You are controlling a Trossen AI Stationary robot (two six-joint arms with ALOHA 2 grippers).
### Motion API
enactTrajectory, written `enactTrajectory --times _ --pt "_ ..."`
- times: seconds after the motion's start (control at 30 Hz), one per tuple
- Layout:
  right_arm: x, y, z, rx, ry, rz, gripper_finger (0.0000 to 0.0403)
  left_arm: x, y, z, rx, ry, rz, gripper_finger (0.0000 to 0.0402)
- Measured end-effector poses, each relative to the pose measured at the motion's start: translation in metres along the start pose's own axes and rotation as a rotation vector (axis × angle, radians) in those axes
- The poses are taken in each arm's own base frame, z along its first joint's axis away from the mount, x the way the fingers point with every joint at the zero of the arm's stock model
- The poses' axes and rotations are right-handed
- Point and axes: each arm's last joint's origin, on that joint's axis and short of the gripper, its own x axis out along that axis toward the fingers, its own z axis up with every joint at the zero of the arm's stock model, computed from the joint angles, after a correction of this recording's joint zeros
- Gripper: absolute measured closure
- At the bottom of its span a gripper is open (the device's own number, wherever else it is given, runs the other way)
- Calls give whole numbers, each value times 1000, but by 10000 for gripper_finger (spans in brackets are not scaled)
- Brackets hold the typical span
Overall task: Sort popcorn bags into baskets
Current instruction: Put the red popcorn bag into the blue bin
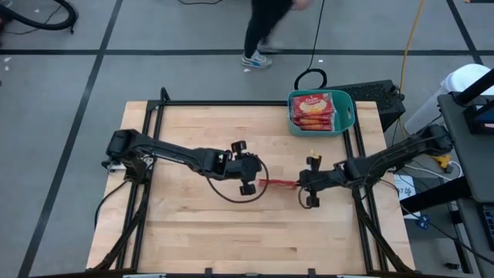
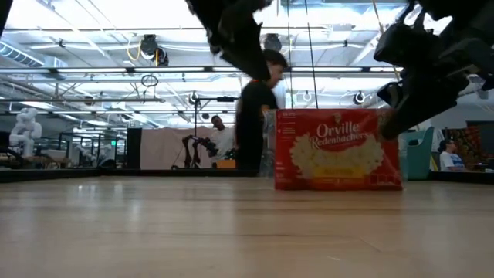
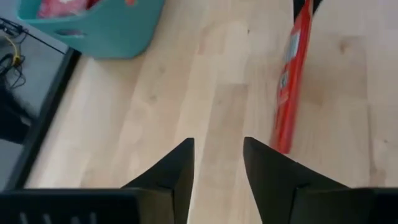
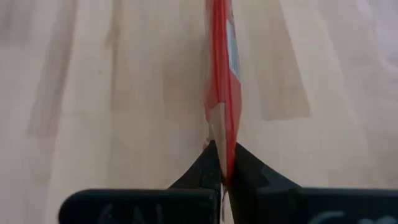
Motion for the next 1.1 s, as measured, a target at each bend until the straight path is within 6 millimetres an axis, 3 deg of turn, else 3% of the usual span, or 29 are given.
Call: enactTrajectory --times 0.37,0.6,0.87,0.97,1.1 --pt "-6 -16 8 -98 104 -74 403 47 -13 -51 -186 -177 -129 261" --pt "-4 -26 10 -103 111 -92 403 59 -11 -75 -218 -262 -199 228" --pt "-3 -31 18 -131 53 -29 403 68 -4 -86 -203 -382 -210 193" --pt "-2 -32 20 -138 30 -20 403 71 -4 -85 -170 -411 -226 217" --pt "-2 -35 21 -126 32 -31 403 73 -6 -88 -124 -395 -236 294"
